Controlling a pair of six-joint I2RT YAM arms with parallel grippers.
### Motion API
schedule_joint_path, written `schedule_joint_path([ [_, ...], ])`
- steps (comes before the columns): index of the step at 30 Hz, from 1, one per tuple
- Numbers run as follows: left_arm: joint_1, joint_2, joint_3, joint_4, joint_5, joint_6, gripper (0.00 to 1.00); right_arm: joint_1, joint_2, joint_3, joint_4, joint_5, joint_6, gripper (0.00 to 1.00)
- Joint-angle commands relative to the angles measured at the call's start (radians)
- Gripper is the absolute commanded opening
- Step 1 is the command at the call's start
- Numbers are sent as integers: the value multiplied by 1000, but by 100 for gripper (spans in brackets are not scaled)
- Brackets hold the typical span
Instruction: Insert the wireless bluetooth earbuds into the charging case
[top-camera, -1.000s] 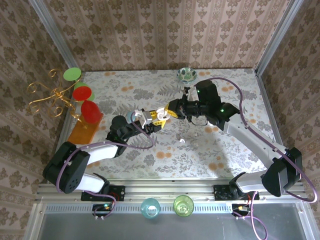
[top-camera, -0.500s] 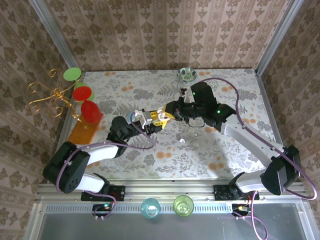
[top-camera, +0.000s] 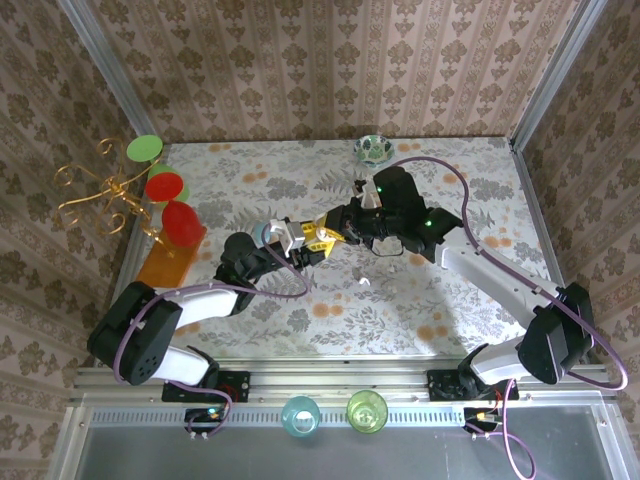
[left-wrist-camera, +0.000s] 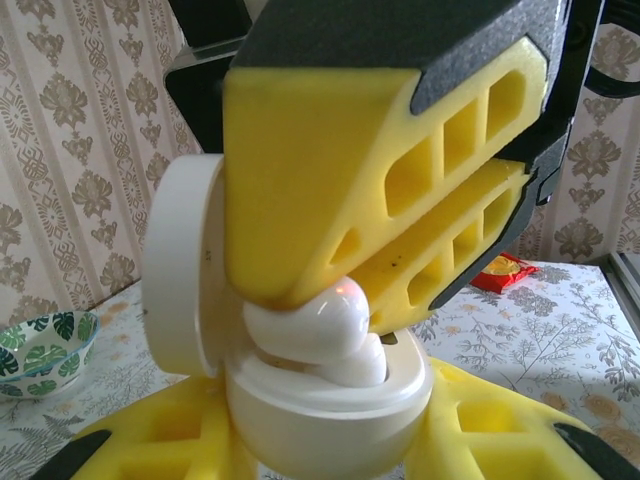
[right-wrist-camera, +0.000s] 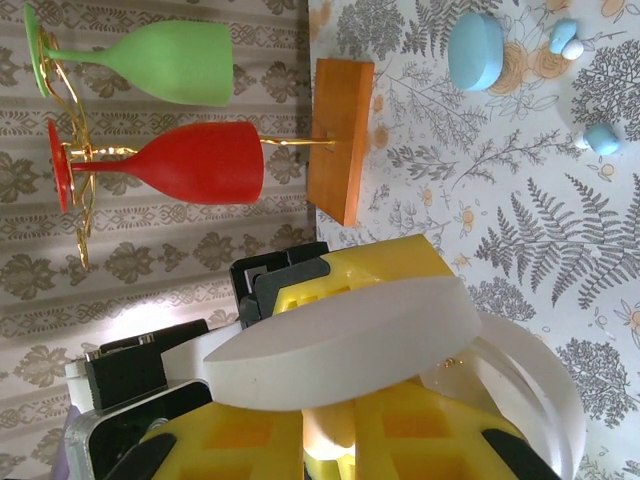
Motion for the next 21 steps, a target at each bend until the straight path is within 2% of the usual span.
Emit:
schedule_joint_path([
  [1, -8, -7, 25, 59, -9, -25, 22, 13, 4, 20, -31, 32, -48, 18],
  [13, -7, -21, 26, 56, -15, -24, 22, 23, -10, 27, -94, 100, -120, 27],
  [21, -8, -25, 33, 53, -15, -18, 22, 23, -11, 44, -128, 126, -142, 28],
])
